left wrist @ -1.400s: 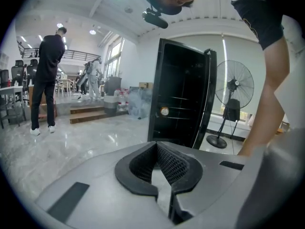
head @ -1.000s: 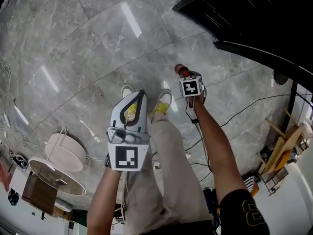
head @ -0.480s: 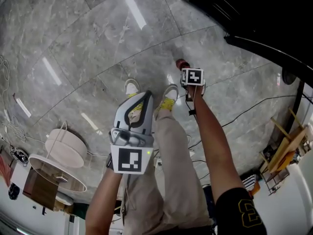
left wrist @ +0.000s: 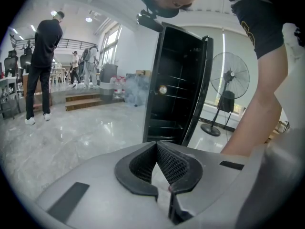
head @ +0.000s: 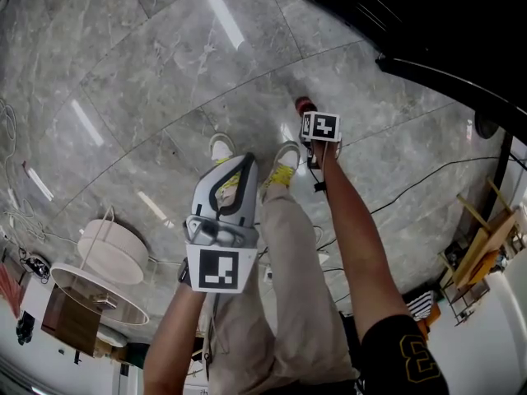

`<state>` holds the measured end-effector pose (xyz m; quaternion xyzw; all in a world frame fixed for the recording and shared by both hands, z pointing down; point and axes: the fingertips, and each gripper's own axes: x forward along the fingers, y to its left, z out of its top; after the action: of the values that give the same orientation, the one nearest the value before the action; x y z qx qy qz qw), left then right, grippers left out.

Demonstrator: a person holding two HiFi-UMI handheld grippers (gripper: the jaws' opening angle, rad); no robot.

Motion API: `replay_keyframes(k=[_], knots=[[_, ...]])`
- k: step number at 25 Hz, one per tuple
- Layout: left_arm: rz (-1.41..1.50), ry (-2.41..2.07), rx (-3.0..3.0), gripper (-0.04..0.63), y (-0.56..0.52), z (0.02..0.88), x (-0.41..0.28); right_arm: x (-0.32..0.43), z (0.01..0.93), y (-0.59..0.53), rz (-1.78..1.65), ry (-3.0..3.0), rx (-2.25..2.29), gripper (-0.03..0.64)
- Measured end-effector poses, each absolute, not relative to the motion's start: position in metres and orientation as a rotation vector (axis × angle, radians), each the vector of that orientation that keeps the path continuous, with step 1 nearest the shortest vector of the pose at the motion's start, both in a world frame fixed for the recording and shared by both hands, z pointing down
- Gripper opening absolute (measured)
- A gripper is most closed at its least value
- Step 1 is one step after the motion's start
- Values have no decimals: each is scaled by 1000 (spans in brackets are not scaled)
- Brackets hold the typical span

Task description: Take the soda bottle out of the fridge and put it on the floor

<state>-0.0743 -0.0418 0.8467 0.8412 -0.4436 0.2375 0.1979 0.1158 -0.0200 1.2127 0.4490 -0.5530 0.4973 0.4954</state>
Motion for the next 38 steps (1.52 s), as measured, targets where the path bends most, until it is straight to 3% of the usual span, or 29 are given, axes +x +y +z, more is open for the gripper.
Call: replay_keyframes(k=[21,23,24,29,38], knots=[[666,-1226,2398,17,-51,831,-65,144,1194,-38,1163,-1304,1177,109],[672,-1216,2425,17,-54,822,-61,153,1177,-39,1113,-1267,1216,-5],[677,-1209,2438,17,-55,815,-58,158,1167,-40,1093,-1255,1229,-5],[671,-1168,2498,17,-57,750,-34,163,1076,-26,1183,-1314,1295,-5],[620,-1096,2692,17,-54,561,17,175,793,-55,985,-1780,1389,-6]])
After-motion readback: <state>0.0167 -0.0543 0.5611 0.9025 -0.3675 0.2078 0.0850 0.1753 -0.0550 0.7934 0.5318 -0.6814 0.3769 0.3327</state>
